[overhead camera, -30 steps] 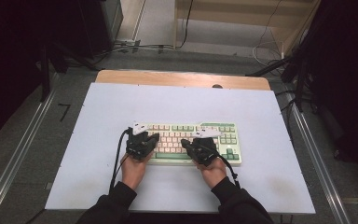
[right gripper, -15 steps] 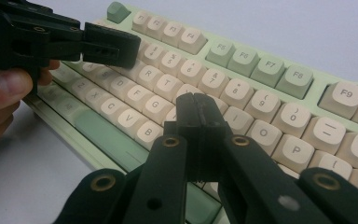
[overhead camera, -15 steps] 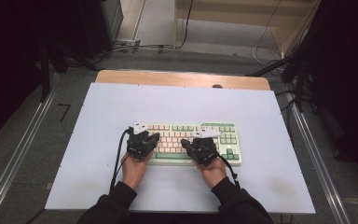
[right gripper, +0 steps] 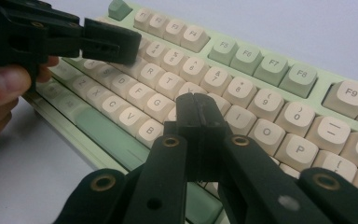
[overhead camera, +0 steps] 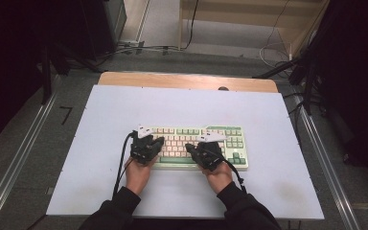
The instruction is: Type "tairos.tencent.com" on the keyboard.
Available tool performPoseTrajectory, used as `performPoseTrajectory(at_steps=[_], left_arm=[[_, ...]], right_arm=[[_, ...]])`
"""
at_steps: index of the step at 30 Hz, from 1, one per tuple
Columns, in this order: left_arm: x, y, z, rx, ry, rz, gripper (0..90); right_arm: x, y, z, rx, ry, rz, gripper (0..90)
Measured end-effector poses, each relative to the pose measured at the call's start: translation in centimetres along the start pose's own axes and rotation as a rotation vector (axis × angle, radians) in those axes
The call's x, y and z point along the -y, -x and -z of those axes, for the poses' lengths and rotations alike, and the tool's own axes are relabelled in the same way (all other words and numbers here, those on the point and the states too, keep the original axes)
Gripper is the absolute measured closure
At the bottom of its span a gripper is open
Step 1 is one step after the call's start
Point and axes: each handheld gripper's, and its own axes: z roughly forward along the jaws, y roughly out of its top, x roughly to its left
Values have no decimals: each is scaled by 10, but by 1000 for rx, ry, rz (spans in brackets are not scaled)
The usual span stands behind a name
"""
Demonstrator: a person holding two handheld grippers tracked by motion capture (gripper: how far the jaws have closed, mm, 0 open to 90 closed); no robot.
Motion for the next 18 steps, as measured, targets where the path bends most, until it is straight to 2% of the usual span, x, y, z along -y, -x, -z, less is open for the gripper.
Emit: performPoseTrajectory(at_steps=[6, 18], left_arm=[[-3, 1, 7, 21, 15, 5, 900], [-2, 1, 11, 27, 16, 3, 900]], right_arm=[[0, 0, 0, -1, 2, 0, 877], [0, -1, 1, -2, 3, -3, 877]])
